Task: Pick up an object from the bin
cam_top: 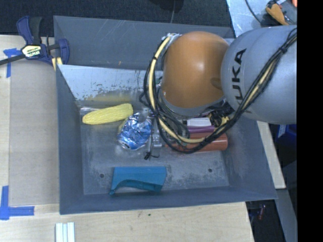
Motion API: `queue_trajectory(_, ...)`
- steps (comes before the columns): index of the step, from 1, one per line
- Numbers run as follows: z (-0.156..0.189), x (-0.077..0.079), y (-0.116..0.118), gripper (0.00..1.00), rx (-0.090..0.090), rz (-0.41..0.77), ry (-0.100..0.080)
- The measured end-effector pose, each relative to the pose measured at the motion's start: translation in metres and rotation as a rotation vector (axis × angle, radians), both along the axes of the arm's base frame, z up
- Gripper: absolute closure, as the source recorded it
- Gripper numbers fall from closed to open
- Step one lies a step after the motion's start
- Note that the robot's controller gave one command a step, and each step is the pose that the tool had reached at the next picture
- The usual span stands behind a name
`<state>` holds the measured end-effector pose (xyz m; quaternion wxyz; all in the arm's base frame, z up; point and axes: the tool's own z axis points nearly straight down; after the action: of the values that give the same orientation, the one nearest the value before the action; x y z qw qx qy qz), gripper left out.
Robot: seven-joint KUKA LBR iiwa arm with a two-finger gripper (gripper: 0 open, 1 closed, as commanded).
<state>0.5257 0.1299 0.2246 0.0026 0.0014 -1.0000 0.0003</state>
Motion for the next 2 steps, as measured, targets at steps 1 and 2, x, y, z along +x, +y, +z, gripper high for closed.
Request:
queue_trajectory(1, 0.004, 0.002, -0.001, 0.00, 0.002, -0.004, -0.008)
queue_trajectory(2, -0.121, -0.032, -0.012, 0.00, 0.001, 0.203, -0.010)
